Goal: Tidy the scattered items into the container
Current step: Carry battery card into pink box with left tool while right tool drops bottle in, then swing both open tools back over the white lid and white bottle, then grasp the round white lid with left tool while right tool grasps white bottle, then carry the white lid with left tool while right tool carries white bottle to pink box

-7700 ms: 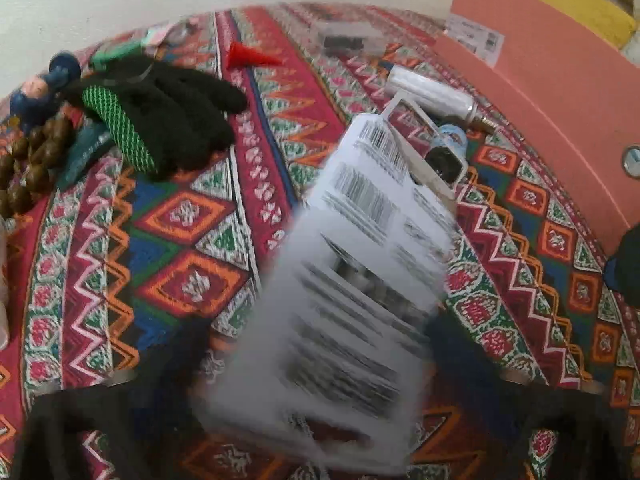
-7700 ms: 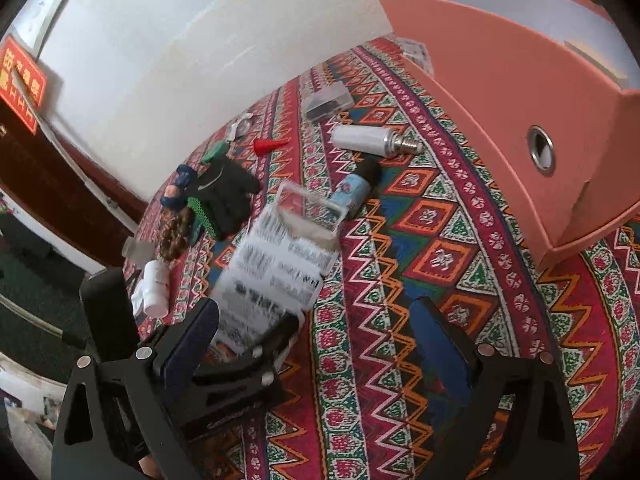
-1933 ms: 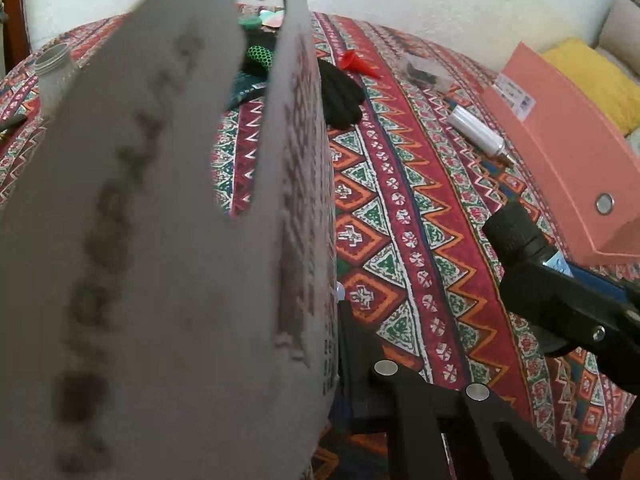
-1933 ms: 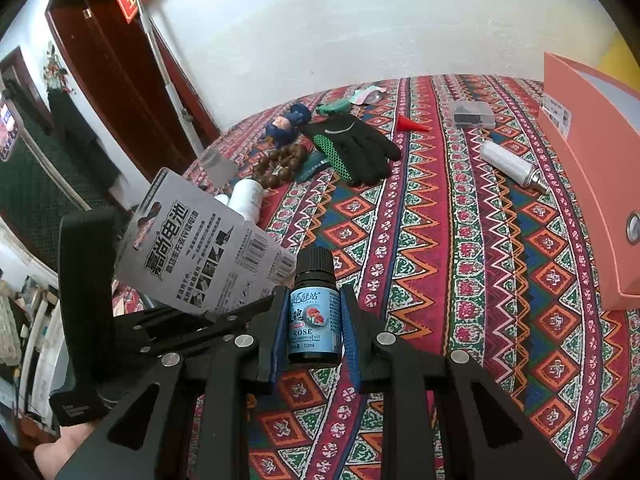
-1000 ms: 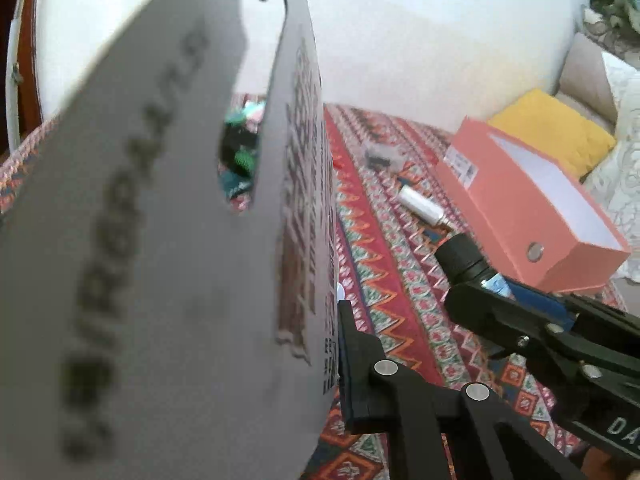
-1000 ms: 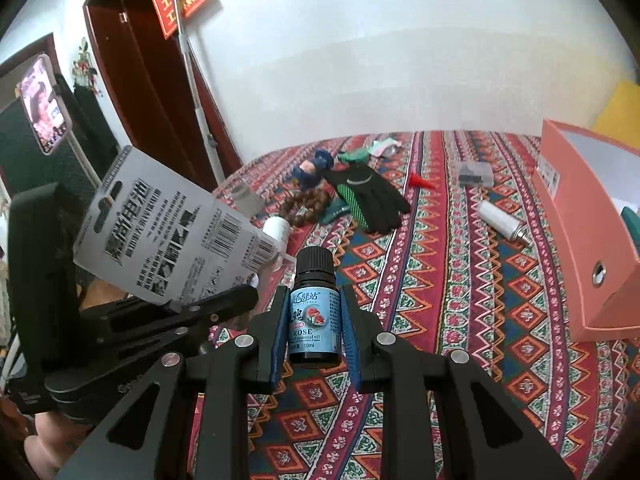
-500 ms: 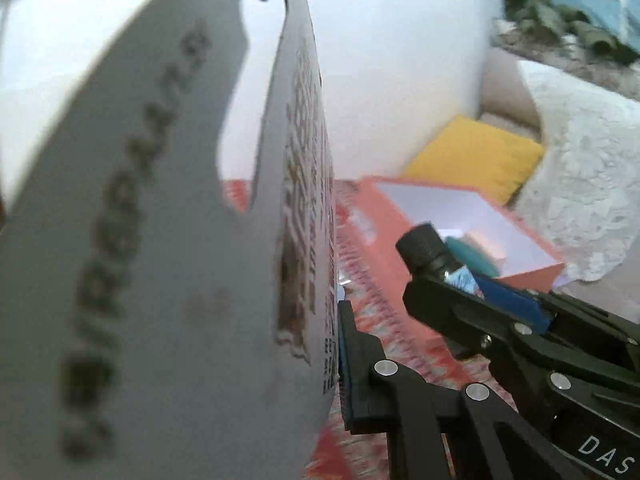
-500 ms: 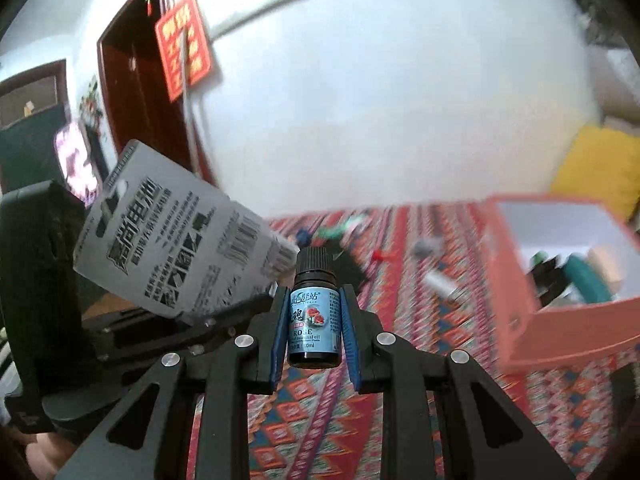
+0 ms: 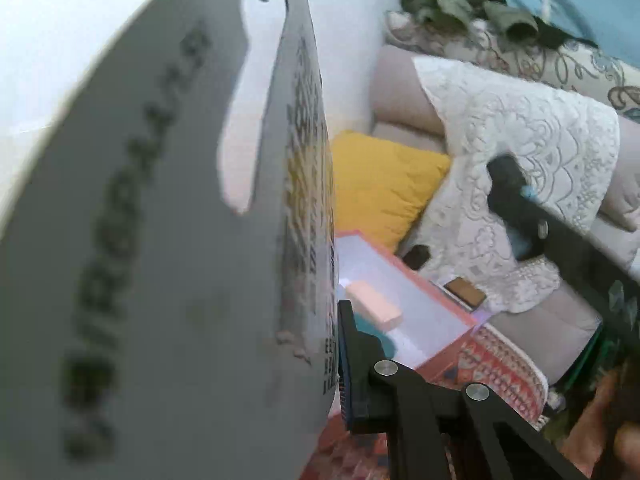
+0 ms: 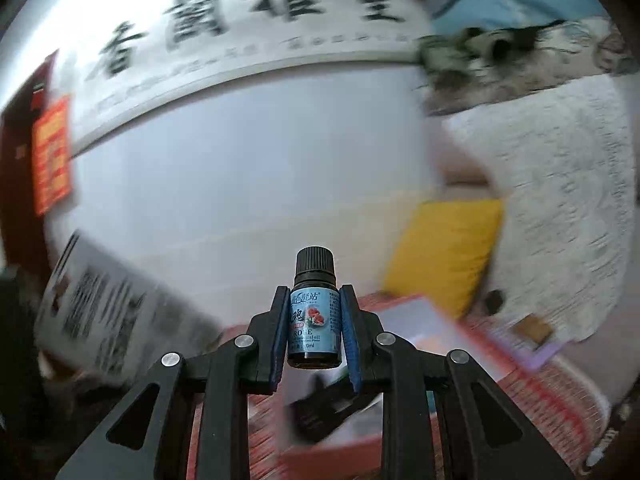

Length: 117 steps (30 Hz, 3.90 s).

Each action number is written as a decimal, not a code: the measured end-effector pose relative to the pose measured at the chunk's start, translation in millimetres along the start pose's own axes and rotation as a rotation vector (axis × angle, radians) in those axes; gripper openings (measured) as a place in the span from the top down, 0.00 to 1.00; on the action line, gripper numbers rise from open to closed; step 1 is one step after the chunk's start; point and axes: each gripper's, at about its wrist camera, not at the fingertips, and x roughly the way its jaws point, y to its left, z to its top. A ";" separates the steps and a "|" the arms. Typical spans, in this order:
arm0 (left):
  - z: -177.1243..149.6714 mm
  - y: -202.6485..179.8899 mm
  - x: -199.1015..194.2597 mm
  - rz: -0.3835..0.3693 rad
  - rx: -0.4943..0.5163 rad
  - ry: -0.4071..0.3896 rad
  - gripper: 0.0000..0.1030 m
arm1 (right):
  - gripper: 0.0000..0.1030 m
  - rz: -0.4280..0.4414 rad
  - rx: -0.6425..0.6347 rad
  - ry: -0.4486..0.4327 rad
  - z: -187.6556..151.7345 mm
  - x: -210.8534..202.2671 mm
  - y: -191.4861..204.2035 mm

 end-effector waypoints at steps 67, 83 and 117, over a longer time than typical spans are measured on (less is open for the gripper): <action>-224.8 439.1 -72.4 0.558 -0.448 0.366 0.14 | 0.18 0.587 -0.195 0.934 -301.2 221.4 440.6; -221.2 454.1 -47.4 0.567 -0.447 0.414 0.44 | 0.56 0.607 -0.151 1.000 -336.3 253.9 443.9; -114.7 279.5 -177.0 0.401 -0.277 0.033 0.44 | 0.56 0.669 -0.179 0.629 -141.4 65.9 345.5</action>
